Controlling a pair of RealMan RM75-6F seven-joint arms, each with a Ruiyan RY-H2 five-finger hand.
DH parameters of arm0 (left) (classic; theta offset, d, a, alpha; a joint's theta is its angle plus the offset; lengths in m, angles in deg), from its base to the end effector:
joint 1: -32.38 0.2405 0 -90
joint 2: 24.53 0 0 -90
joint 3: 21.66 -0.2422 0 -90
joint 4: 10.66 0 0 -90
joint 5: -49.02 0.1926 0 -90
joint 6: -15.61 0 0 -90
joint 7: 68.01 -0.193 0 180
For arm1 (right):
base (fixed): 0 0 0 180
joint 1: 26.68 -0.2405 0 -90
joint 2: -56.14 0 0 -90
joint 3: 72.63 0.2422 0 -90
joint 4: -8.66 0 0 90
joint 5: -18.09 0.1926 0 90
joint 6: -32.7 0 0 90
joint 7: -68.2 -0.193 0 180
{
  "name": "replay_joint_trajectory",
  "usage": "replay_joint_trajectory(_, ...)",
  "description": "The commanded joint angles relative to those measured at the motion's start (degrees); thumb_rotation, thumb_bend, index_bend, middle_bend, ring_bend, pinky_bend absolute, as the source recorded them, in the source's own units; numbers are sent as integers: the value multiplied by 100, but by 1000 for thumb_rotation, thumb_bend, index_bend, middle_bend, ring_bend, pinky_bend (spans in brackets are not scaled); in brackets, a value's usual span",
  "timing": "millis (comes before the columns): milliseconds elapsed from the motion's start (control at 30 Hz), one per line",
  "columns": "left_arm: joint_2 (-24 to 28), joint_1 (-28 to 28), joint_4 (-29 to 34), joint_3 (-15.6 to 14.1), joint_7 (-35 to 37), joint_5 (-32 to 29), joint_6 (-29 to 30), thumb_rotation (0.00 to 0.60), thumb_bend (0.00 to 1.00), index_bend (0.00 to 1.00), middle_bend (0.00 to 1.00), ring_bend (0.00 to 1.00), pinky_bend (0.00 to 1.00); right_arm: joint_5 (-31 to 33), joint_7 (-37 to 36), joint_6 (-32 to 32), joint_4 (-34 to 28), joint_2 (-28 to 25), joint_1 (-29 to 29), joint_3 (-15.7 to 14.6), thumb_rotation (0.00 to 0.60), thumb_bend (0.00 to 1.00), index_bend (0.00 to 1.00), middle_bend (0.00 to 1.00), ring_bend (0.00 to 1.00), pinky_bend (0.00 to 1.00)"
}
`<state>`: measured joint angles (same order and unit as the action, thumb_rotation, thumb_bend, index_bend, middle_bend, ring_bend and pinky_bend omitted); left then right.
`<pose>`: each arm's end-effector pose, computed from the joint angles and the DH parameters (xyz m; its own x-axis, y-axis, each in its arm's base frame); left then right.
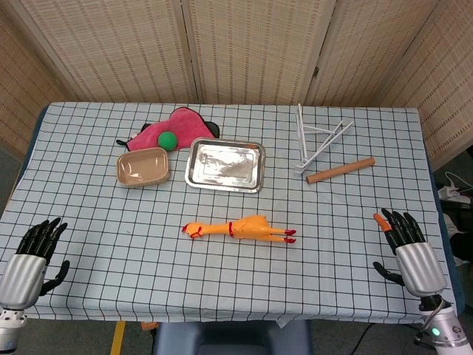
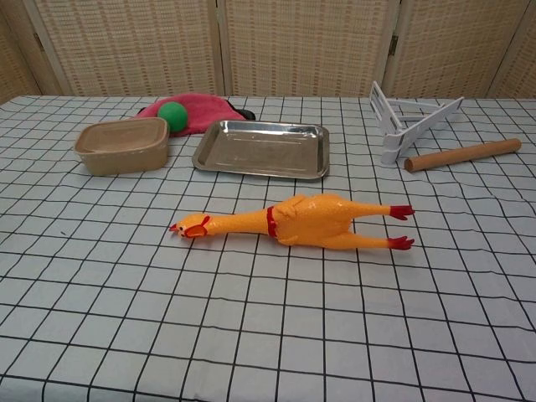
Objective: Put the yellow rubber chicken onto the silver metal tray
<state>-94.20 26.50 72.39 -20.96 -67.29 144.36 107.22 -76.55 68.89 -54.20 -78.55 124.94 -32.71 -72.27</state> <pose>-0.2747 0.2237 0.1523 0.4382 -0.0843 0.8949 0.8761 -0.1828 -0.4462 -0.2717 -0.2231 0.1374 0.4236 -0.0022 0.9058 -0.8919 -0.1758 0.4167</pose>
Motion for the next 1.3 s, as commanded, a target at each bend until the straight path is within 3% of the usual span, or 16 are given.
replay_joint_trajectory(33,-3,-12,23,-26,-31,-2,-48,600,420,0,0,0,94,12,-3,-25,-12,-14,14,10,600,138,0,0,0,0)
replay_joint_trajectory(233,-75,-104,113,-152,15,194,-186,600,420,0,0,0,96,20,-99,-86,-58,-78,43,18,600,138,0,0,0,0)
replay_joint_trajectory(333,-88,-348,296,-211,-45,258,-635,600,419,0,0,0,105,38,-91,-97,-65,-89,50,30,600,138,0,0,0,0)
replay_joint_trajectory(500,-152,-928,808,93,-1104,-245,-1721,600,417,0,0,0,153,65,-43,19,-78,-60,1,30,600,138,0,0,0,0)
replay_joint_trajectory(867,-712,-1928,883,608,-1440,-1127,-3084,600,417,3,0,0,152,241,156,302,-66,-6,-68,22,600,138,0,0,0,0)
replay_joint_trajectory(1167,-1301,-2484,739,702,-1750,-1553,-3668,600,407,8,0,0,161,348,99,348,-41,-36,-63,40,600,138,0,0,0,0)
replay_joint_trajectory(1300,-1658,-2714,557,802,-2113,-1716,-3719,600,393,62,0,0,159,383,81,385,-79,-71,-62,34,600,138,0,0,0,0)
